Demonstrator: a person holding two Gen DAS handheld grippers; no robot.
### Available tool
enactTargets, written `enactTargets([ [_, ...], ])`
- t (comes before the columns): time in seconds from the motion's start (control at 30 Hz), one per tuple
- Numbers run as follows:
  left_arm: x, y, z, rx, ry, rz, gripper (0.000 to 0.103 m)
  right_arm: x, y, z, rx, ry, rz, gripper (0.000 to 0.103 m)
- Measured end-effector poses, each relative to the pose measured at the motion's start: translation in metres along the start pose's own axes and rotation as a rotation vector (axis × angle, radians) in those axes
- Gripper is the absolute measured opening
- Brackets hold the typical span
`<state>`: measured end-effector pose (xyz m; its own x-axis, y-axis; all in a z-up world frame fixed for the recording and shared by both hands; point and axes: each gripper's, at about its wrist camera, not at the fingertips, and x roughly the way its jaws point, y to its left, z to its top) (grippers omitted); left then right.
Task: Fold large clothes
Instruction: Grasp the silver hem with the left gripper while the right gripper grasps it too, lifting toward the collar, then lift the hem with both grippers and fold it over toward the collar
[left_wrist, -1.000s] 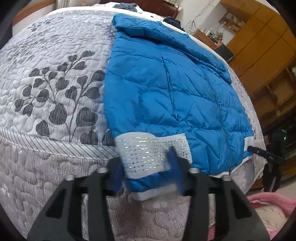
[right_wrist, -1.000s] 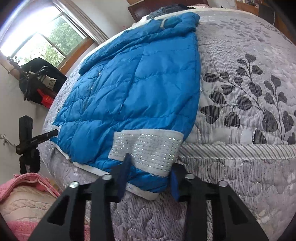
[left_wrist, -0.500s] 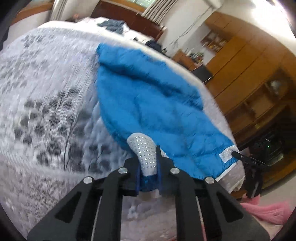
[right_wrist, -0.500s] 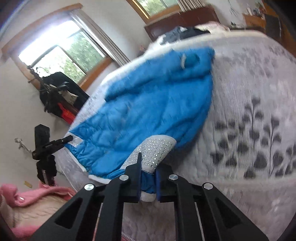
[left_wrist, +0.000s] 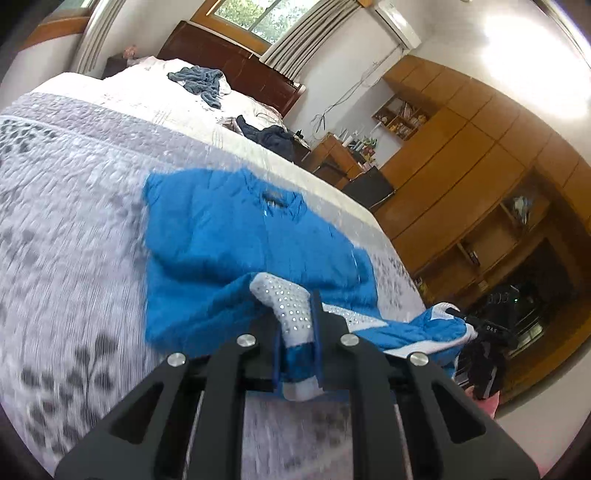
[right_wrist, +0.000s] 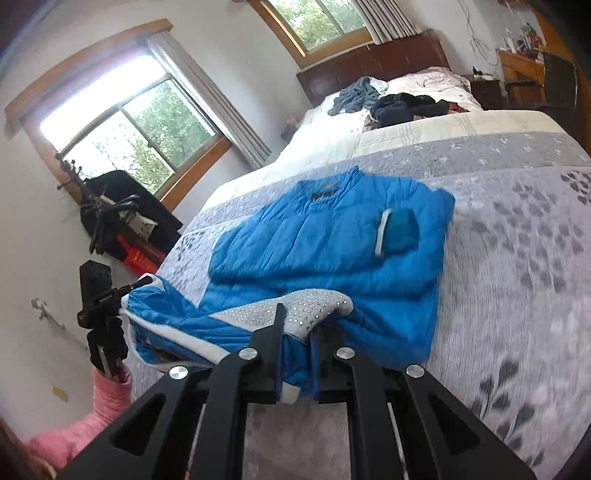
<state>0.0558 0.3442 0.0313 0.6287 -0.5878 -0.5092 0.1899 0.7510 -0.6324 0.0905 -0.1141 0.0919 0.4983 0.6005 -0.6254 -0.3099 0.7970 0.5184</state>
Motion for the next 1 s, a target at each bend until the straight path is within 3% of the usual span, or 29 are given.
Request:
enactTargets([
  [0.3, 0.088, 0.05, 0.059, -0.096, 0.093, 0.036, 0.012, 0.069, -0.048, 0.067, 0.112, 0.077, -0.028, 0.011],
  [0.6, 0.161, 0.106, 0.086, -0.22, 0.189, 0.067, 0.015, 0.139, -0.107, 0.092, 0.235, 0.191, -0.102, 0.011],
  [0.77, 0.17, 0.114, 0.091, -0.263, 0.205, 0.039, 0.016, 0.151, -0.122, 0.092, 0.269, 0.202, -0.084, 0.012],
  [1.0, 0.13, 0.108, 0.087, -0.252, 0.183, -0.052, 0.026, 0.111, -0.121, 0.082, 0.274, 0.148, 0.018, 0.029],
])
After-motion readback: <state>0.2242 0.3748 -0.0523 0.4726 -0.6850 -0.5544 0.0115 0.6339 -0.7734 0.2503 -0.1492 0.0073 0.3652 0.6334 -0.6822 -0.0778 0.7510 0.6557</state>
